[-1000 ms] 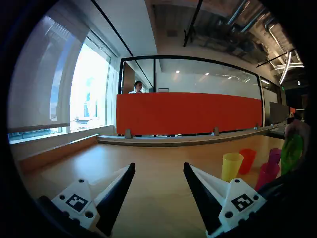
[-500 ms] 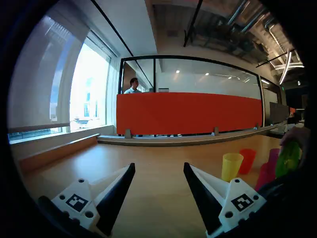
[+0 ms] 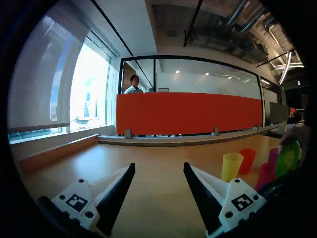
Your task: Pour water
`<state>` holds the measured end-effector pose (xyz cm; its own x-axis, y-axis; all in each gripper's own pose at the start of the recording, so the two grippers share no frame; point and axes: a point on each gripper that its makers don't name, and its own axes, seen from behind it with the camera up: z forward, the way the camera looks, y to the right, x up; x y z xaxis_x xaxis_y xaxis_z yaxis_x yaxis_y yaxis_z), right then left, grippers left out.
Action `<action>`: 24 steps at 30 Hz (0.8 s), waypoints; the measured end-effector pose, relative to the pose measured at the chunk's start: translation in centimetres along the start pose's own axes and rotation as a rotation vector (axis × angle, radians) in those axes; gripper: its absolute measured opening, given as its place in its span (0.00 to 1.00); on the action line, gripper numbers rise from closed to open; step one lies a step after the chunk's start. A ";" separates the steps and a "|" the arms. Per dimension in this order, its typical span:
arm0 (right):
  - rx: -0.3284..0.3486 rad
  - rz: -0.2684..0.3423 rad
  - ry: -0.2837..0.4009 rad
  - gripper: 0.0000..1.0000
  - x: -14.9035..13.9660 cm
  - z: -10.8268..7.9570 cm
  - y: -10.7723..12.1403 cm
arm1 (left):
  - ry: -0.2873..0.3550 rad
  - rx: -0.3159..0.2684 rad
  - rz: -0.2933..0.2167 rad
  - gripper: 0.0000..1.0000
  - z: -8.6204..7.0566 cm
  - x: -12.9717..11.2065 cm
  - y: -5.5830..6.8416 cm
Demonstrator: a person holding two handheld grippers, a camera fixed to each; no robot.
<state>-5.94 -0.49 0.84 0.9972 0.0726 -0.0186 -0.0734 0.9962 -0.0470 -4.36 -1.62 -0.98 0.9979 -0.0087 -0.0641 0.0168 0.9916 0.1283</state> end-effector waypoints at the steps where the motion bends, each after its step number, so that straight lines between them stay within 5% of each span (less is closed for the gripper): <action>1: 0.000 0.000 0.000 0.99 0.0 0.0 0.0 | 0.000 0.000 0.000 0.90 0.0 0.0 0.0; 24: 0.000 0.000 0.000 0.99 0.0 0.2 0.0 | 0.000 0.000 0.000 0.90 -0.1 0.0 0.0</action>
<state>-5.91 -0.44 1.06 0.9972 0.0728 -0.0186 -0.0736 0.9962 -0.0474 -4.37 -1.59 -1.09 0.9979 -0.0088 -0.0640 0.0170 0.9915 0.1286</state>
